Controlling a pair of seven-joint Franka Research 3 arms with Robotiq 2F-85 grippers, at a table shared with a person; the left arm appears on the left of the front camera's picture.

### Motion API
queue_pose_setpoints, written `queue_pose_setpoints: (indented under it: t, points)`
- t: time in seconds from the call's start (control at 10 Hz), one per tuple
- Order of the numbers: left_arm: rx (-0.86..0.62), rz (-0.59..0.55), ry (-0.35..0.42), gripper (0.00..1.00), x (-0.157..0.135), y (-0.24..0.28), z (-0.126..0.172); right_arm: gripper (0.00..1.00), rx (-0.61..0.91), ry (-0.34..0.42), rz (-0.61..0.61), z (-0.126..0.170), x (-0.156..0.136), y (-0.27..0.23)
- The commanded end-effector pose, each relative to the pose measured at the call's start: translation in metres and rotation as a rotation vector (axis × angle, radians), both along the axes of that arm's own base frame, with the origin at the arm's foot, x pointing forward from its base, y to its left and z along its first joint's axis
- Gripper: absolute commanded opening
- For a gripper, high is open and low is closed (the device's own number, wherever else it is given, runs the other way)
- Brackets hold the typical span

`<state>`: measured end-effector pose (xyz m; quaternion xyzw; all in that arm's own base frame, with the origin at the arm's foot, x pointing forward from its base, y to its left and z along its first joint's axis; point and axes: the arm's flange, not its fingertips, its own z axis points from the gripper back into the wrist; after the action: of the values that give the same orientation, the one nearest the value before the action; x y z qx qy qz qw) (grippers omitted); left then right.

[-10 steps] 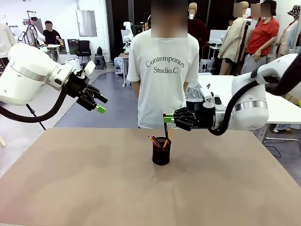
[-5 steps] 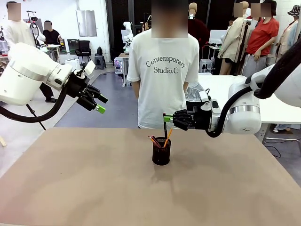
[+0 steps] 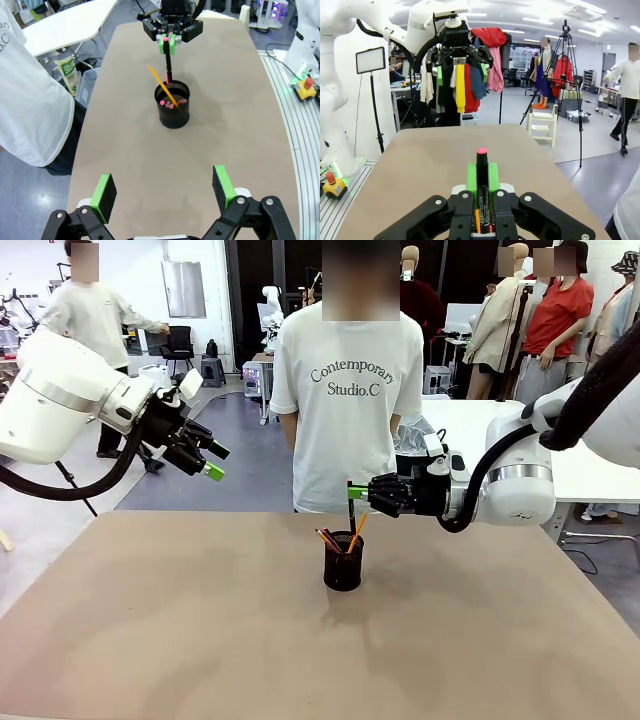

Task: Place the pens into the pen holder.
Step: Pick up a writing instrument from the table and place it into the Pen holder.

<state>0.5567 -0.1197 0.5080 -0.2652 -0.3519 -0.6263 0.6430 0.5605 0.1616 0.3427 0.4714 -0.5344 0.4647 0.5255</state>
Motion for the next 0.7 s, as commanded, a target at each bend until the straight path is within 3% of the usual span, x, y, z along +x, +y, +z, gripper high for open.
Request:
queue_pose_setpoints:
  t: [0.0,0.6]
  points:
    - [0.000,0.001,0.000,1.00,-0.002,0.002,0.001,0.00,-0.008,-0.004,0.012,0.002,-0.004,0.001]
    - [0.000,0.001,0.000,1.00,-0.002,0.002,0.001,0.00,-0.001,0.019,0.033,-0.013,-0.007,0.006]
